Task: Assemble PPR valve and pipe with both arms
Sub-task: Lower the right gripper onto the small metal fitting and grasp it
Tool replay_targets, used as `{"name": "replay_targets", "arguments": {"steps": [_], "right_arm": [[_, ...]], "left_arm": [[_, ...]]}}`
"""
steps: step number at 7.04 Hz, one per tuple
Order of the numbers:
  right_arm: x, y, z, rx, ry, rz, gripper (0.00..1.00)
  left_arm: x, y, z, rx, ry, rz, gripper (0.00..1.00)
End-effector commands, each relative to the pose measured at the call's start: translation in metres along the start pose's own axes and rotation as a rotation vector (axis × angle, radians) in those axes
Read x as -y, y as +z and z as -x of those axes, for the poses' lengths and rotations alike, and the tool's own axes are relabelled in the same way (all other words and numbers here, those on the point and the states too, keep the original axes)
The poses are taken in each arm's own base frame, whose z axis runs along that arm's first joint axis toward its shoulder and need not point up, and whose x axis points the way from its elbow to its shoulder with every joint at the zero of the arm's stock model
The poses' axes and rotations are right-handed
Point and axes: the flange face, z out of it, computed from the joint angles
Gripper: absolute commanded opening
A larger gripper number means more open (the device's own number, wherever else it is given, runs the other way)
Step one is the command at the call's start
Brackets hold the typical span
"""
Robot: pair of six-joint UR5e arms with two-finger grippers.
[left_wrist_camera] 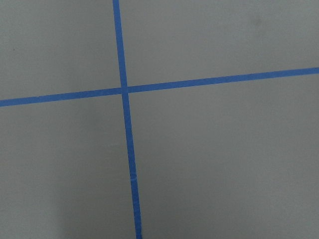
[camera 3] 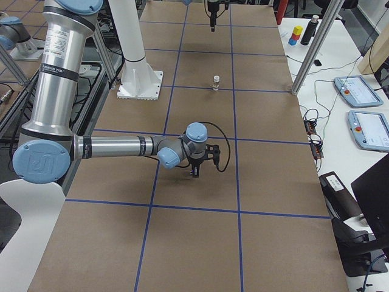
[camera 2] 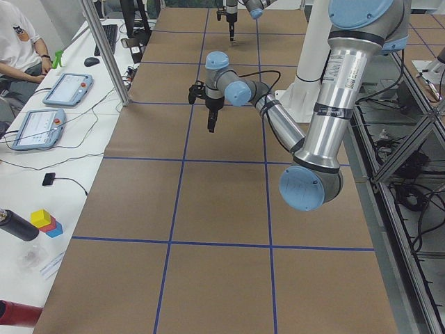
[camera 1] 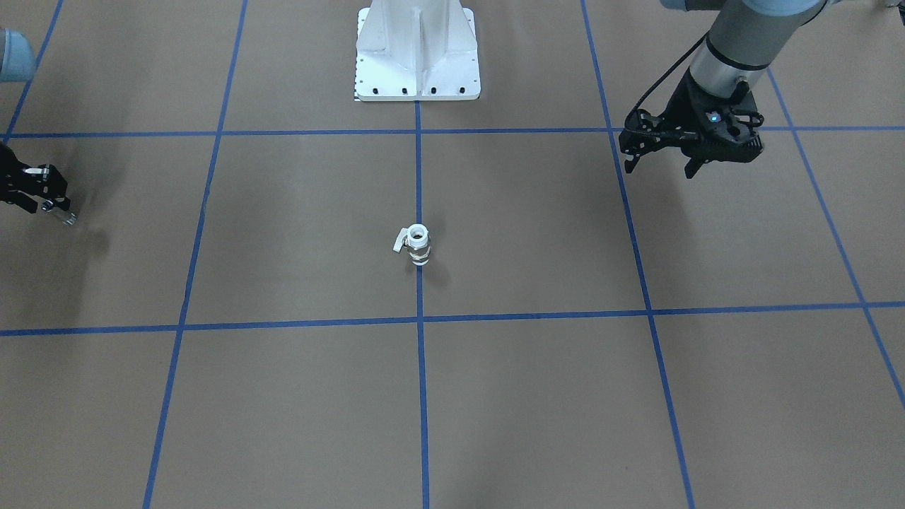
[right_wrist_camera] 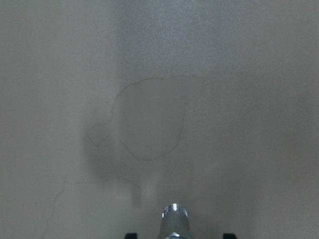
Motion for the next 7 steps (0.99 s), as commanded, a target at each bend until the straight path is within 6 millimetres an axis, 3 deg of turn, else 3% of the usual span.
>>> {"name": "replay_targets", "arguments": {"steps": [1,3,6,7], "right_arm": [[0.000,0.000,0.000,0.000,0.004,0.000,0.32],[0.004,-0.002,0.005,0.006,0.001,-0.005,0.00],[0.011,-0.024,0.038,0.072,-0.033,-0.015,0.00],[0.044,-0.038,0.068,0.081,0.013,-0.015,0.00]], "left_arm": [[0.000,0.000,0.000,0.000,-0.004,0.000,0.99],[0.000,0.000,0.000,0.000,-0.005,0.000,0.99],[0.000,-0.001,0.000,-0.001,-0.006,-0.001,0.99],[0.000,-0.001,0.000,-0.001,-0.006,-0.001,0.99]]}}
